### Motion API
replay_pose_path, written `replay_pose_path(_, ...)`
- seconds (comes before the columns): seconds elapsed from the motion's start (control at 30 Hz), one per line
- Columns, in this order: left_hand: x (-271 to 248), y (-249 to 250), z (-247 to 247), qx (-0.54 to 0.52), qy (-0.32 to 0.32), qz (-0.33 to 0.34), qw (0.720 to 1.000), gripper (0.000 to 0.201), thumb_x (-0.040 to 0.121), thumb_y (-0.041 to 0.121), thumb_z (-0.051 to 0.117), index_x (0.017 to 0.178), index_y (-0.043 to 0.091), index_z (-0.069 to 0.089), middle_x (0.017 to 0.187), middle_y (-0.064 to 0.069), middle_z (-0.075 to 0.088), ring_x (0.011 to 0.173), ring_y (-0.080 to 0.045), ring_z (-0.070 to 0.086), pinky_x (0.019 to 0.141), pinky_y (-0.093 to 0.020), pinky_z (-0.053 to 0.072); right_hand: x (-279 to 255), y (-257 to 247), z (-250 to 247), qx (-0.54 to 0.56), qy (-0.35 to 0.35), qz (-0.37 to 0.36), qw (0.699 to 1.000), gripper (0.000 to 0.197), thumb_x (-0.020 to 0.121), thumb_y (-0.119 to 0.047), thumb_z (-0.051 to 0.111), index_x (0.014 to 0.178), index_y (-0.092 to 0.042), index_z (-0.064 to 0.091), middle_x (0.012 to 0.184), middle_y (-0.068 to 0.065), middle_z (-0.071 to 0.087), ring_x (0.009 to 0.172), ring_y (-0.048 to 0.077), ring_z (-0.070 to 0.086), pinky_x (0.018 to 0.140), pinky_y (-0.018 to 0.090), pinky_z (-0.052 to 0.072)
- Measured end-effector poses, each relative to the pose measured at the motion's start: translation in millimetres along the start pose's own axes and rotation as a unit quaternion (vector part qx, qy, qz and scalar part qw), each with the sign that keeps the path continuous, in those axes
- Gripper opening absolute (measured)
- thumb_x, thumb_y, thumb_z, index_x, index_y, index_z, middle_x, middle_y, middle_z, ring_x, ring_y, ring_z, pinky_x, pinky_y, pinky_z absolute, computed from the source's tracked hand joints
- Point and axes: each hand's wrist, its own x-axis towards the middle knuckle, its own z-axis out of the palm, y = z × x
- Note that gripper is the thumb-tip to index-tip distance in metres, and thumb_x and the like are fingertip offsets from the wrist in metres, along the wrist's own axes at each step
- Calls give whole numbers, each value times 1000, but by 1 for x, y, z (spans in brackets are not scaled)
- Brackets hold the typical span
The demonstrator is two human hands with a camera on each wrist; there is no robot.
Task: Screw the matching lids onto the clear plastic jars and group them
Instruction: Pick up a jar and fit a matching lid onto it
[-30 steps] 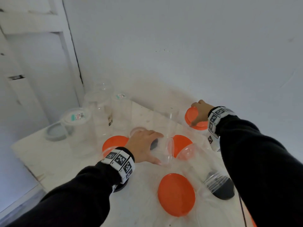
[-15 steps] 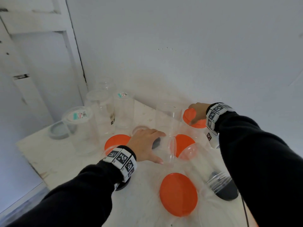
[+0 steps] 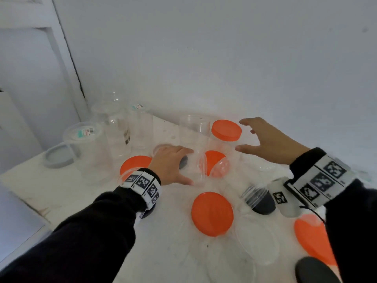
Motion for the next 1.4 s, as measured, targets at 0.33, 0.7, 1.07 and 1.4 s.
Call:
replay_pose_path(0.33, -1, 2, -3, 58, -24, 13, 998, 96, 64, 67, 67, 142, 25, 30, 147, 4, 35, 132, -18, 34, 112, -40, 20, -66, 16, 77, -10, -35, 135, 990, 91, 77, -58, 62, 146, -19, 18, 147, 4, 17, 133, 27, 23, 103, 43, 36)
replay_pose_path(0.7, -19, 19, -10, -21, 59, 128, 990, 68, 79, 52, 62, 133, 14, 46, 138, -2, 45, 129, -19, 37, 109, -33, 22, -79, 11, 94, 18, 22, 198, 980, 102, 65, -61, 72, 142, -17, 22, 135, 12, 34, 123, 31, 39, 99, 41, 39)
replay_pose_path(1.07, -75, 65, 40, -48, -112, 332, 936, 44, 83, 41, 56, 113, 9, 60, 117, -9, 58, 106, -25, 55, 88, -41, 48, -124, 3, 57, 56, 211, 146, 965, 88, 63, -35, 82, 132, -12, 32, 126, 2, 32, 114, 22, 37, 90, 25, 30)
replay_pose_path(1.4, -78, 103, 61, 48, -260, 378, 887, 82, 76, 51, 68, 140, 12, 35, 150, -4, 29, 137, -18, 26, 112, -28, 19, -179, -7, 53, 63, 256, 157, 952, 94, 58, -30, 84, 133, -14, 30, 119, -9, 25, 116, 21, 38, 94, 29, 35)
